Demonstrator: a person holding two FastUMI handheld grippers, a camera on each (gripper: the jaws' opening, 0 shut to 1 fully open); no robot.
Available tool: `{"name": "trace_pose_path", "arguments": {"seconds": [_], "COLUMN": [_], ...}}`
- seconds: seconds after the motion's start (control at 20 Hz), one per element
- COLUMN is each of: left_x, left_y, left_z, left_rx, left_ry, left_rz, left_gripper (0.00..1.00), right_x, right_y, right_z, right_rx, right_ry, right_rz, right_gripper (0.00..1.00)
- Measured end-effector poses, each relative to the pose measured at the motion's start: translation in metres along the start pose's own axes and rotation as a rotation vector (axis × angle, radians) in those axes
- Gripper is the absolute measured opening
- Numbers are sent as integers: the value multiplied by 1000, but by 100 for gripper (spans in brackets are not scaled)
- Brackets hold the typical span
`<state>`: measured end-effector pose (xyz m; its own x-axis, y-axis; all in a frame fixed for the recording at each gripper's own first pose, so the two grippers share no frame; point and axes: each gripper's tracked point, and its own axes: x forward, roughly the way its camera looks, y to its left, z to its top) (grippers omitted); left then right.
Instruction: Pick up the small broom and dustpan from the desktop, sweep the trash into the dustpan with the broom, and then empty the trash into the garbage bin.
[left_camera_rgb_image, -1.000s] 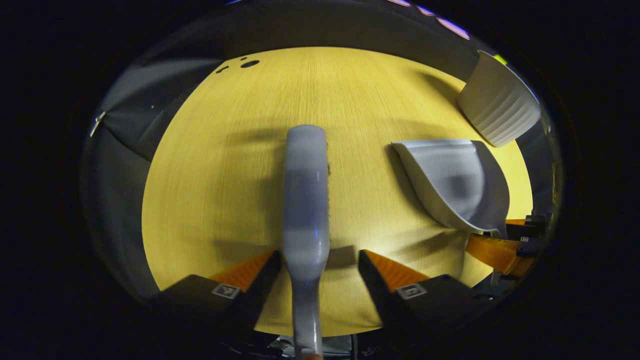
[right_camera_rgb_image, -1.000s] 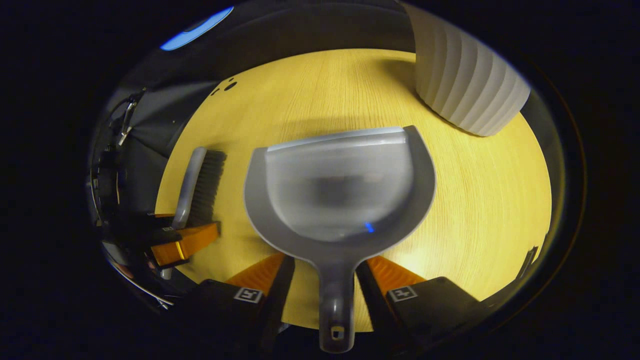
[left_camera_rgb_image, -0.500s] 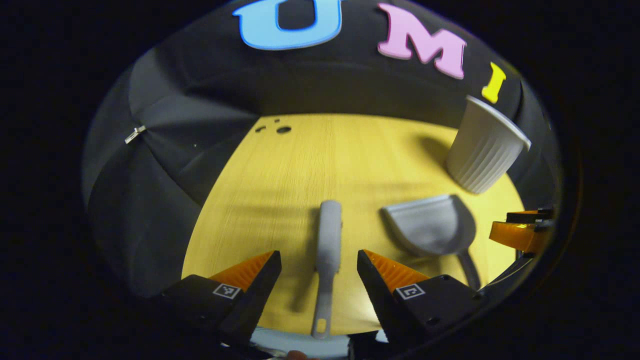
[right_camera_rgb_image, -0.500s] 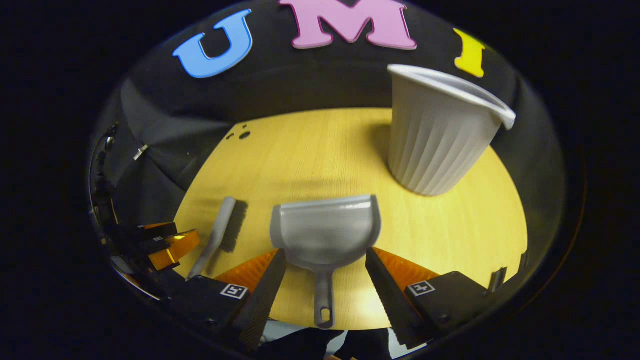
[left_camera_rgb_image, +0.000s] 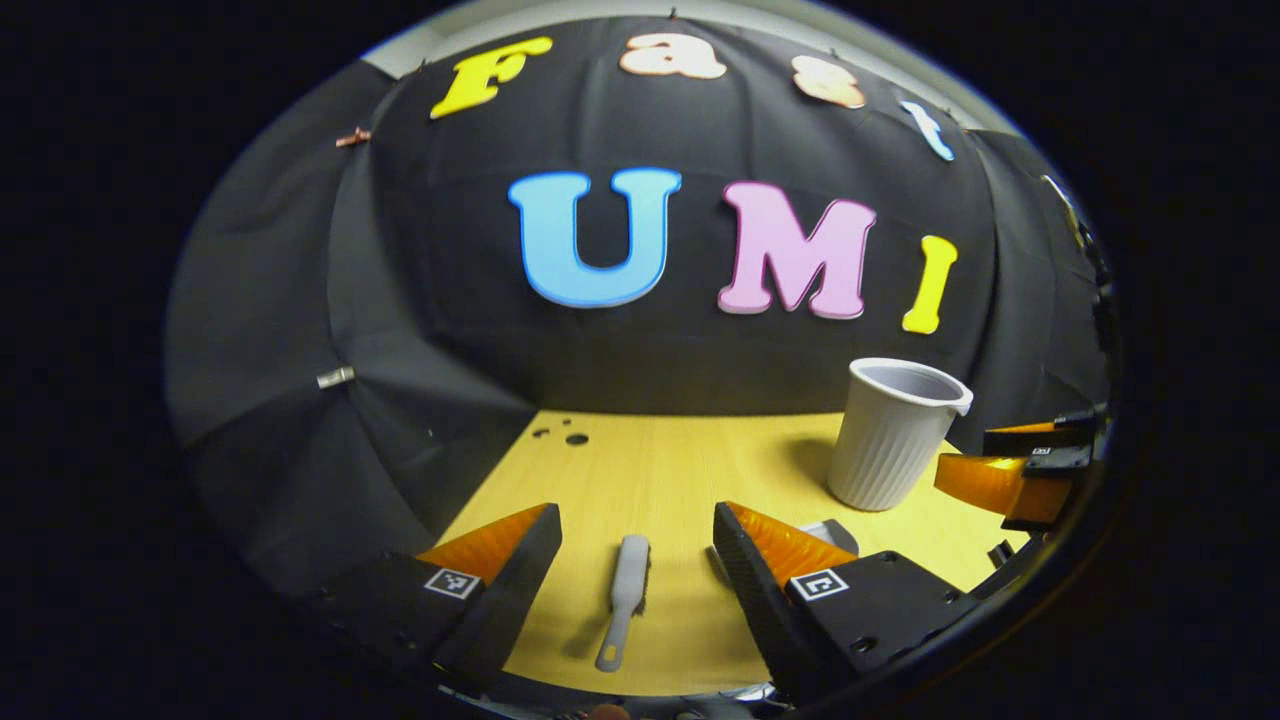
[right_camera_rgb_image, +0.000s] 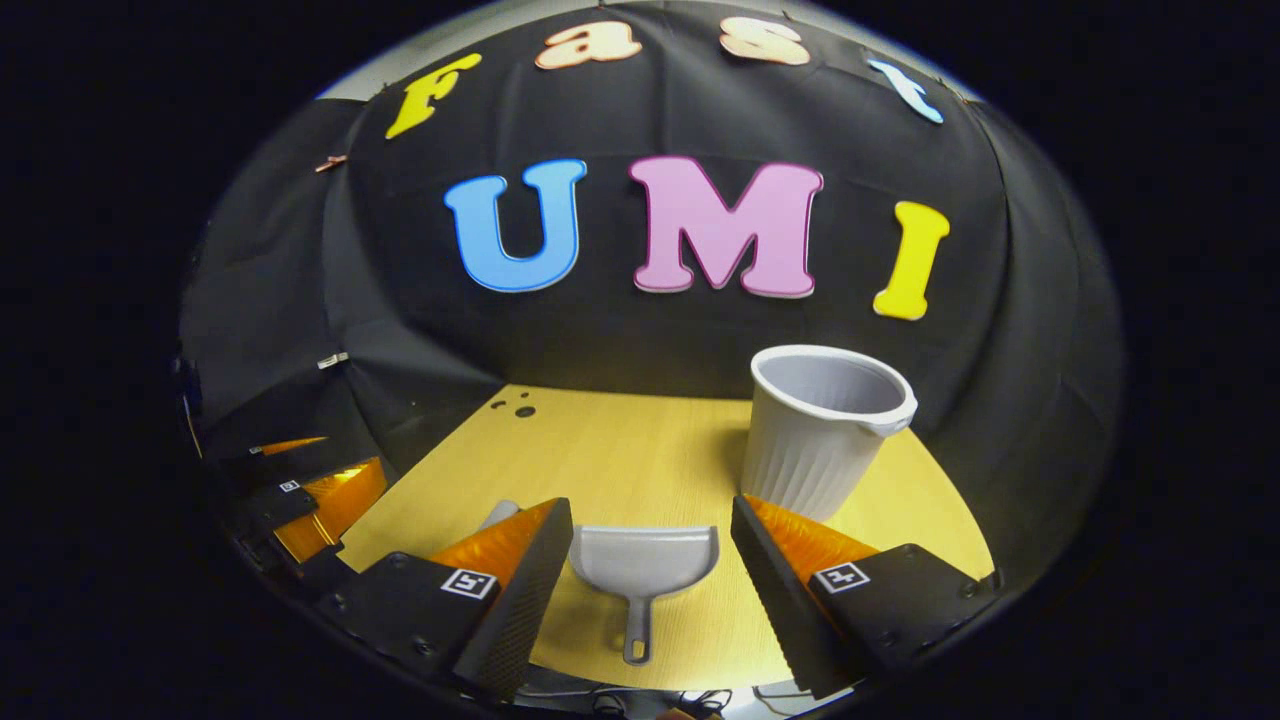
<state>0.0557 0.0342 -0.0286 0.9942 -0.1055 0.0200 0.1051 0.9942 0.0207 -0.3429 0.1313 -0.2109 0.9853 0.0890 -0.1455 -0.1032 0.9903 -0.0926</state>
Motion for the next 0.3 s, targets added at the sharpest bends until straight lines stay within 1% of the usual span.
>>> {"name": "trace_pose_path", "arguments": {"seconds": [0.15, 0.25, 0.3], "left_x": [-30, -46, -52], "left_y": [-8, -15, -16], "left_z": [6, 9, 6], "left_rx": [-28, -36, -33], "left_ry": [-92, -119, -123], "left_rz": [-7, -13, -10], "left_gripper": [96, 96, 96], "right_x": [-29, -43, -46], "right_y": [-4, -3, -4], "right_z": [13, 11, 2], "right_rx": [-60, -68, -63], "right_ry": [-113, -134, -122], "right_rz": [-32, -46, -48], "right_gripper": [98, 98, 99]}}
